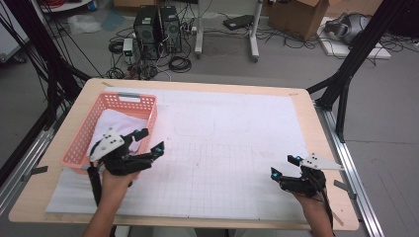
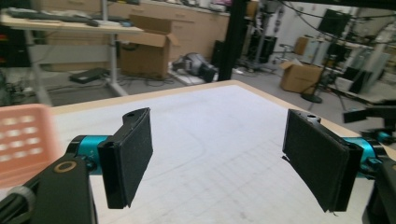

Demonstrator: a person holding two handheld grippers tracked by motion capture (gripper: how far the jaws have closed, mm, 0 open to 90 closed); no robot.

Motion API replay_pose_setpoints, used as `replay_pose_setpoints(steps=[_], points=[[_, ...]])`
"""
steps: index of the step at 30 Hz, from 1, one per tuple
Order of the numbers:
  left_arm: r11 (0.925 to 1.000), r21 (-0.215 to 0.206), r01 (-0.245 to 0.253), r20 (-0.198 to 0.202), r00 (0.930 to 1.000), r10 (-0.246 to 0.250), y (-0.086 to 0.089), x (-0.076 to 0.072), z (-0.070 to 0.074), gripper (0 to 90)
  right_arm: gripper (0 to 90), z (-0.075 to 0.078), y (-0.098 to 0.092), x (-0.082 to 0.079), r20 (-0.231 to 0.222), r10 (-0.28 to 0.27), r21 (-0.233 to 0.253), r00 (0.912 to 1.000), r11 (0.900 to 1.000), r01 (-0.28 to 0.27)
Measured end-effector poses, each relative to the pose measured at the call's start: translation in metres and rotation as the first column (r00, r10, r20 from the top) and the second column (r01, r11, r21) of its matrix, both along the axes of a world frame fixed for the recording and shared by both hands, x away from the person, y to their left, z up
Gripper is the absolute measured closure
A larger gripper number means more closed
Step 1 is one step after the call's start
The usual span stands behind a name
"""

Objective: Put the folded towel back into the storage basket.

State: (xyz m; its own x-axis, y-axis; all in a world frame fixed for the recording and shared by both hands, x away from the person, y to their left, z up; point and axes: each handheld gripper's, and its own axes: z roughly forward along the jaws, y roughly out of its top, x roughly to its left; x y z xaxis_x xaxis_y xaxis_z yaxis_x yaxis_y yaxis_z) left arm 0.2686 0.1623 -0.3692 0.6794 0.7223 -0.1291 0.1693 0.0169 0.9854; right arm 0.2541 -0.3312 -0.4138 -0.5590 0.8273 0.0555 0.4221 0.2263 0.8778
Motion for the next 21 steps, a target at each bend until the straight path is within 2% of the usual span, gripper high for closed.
replay_pose_setpoints(steps=[2,5,8,12,21], points=[[0.9994,0.025,0.022,0.001,0.9998,-0.022,-0.012,0.000,-0.004,24.7,19.2,0.000,0.000,0.000,0.007,-0.001,0.002,1.0000,1.000,0.001],[0.9984,0.015,0.054,-0.013,0.9984,-0.054,-0.024,-0.002,-0.012,24.8,19.2,-0.001,0.000,-0.001,0.012,0.001,-0.003,0.9999,1.000,-0.001],[0.9968,0.029,0.075,-0.019,0.9971,-0.074,-0.033,-0.004,-0.020,24.8,19.2,-0.001,0.000,-0.002,0.015,-0.003,-0.005,0.9999,1.000,0.003],[0.9968,0.023,0.076,-0.031,0.9967,-0.075,-0.033,-0.007,-0.028,25.0,19.2,-0.001,0.001,-0.004,0.030,-0.013,-0.012,0.9995,1.000,0.014],[0.9945,0.039,0.097,-0.054,0.9940,-0.095,-0.042,-0.013,-0.046,25.1,19.1,0.000,0.003,-0.006,0.038,-0.014,-0.013,0.9992,1.000,0.014]])
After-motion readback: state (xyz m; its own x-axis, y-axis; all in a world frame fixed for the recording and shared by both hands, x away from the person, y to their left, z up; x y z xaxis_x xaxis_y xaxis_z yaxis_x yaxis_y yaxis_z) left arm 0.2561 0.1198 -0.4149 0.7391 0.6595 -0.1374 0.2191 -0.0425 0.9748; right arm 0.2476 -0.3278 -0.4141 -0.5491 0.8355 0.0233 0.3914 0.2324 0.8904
